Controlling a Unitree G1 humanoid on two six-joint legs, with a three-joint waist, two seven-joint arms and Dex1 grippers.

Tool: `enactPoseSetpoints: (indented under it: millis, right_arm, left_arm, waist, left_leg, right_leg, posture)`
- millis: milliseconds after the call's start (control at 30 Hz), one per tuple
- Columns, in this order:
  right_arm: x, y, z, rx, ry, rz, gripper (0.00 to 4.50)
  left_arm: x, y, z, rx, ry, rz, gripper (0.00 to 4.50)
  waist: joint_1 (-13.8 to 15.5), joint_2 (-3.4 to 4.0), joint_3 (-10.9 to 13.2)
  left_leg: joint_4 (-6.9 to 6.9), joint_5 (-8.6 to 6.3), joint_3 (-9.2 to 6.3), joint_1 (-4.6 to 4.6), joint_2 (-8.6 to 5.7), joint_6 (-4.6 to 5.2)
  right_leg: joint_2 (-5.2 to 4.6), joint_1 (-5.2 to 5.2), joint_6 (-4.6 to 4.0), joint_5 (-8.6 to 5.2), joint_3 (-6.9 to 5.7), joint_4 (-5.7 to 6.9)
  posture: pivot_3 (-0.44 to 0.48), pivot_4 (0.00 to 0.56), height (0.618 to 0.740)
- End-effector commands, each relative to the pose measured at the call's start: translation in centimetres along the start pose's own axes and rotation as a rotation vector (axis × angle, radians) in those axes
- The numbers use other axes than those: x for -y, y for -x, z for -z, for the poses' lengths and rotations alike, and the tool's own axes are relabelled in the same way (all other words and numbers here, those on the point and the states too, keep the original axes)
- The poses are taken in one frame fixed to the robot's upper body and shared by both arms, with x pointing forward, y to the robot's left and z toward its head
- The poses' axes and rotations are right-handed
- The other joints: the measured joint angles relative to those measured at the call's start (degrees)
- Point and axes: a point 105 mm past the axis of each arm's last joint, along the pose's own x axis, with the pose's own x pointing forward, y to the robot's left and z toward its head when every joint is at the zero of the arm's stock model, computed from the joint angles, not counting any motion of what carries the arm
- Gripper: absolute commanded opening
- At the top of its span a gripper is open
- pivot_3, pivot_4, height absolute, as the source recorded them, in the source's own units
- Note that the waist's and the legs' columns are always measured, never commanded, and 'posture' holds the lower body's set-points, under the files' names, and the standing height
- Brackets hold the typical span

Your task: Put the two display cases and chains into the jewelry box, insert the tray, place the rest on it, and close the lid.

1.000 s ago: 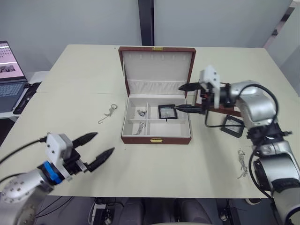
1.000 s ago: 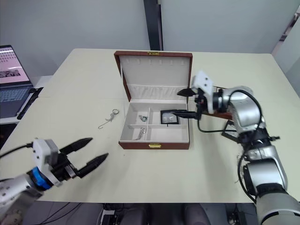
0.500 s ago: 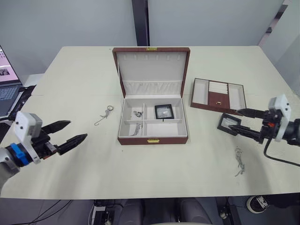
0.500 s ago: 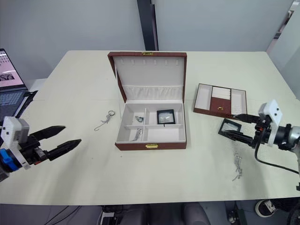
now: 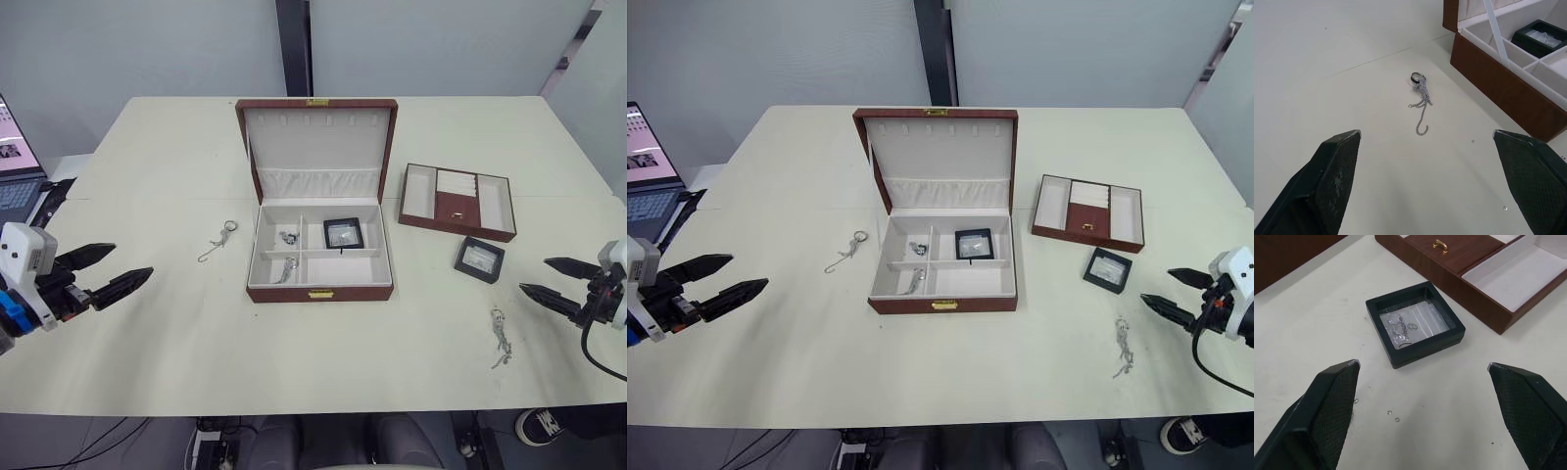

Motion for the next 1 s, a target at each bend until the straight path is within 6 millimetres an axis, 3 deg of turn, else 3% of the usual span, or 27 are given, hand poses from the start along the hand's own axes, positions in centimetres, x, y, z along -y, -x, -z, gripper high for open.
enactPoseSetpoints:
  millis: [33, 600, 833, 1000]
  right_arm:
    - [0.6, 0.7, -0.9, 0.011, 0.051, 0.034, 4.45]
    - [0.8, 0.5, -1.0, 0.011, 0.058, 0.029, 4.45]
    - [0.6, 0.3, -1.9, 0.016, 0.076, -0.006, 4.45]
    - [-0.6, -0.3, -3.0, 0.003, 0.105, -0.095, 4.45]
  left_arm:
    - [-0.5, 0.4, -1.0, 0.018, -0.045, -0.019, 4.50]
    - [-0.2, 0.4, -0.6, 0.032, -0.054, -0.019, 4.50]
    - [1.3, 0.0, 0.0, 0.036, -0.060, 0.045, 4.50]
    - [4.0, -0.7, -0.3, 0.058, -0.111, 0.158, 4.50]
  waist:
    - [0.00, 0.00, 0.00]
    - [0.06, 0.00, 0.00]
    - [0.06, 0.00, 0.00]
    - [0.04, 0.00, 0.00]
  left_leg:
    - [0.00, 0.00, -0.01, 0.00, 0.01, 0.00]
    - [0.00, 0.00, -0.01, 0.00, 0.00, 0.00]
    - [0.01, 0.00, -0.02, -0.01, 0.00, 0.00]
    - [0.02, 0.00, 0.01, 0.00, 0.01, 0.00]
  right_leg:
    - [0.00, 0.00, 0.00, 0.00, -0.01, 0.00]
    - [-0.01, 0.01, 0.00, 0.00, -0.01, 0.00]
    - [-0.01, 0.01, 0.00, 0.00, -0.01, 0.01]
    - [-0.02, 0.01, 0.00, 0.00, 0.01, 0.01]
  posture:
    - [0.000, 0.150, 0.740]
    - [0.000, 0.150, 0.740]
    - [0.000, 0.150, 0.740]
    - [0.000, 0.150, 0.740]
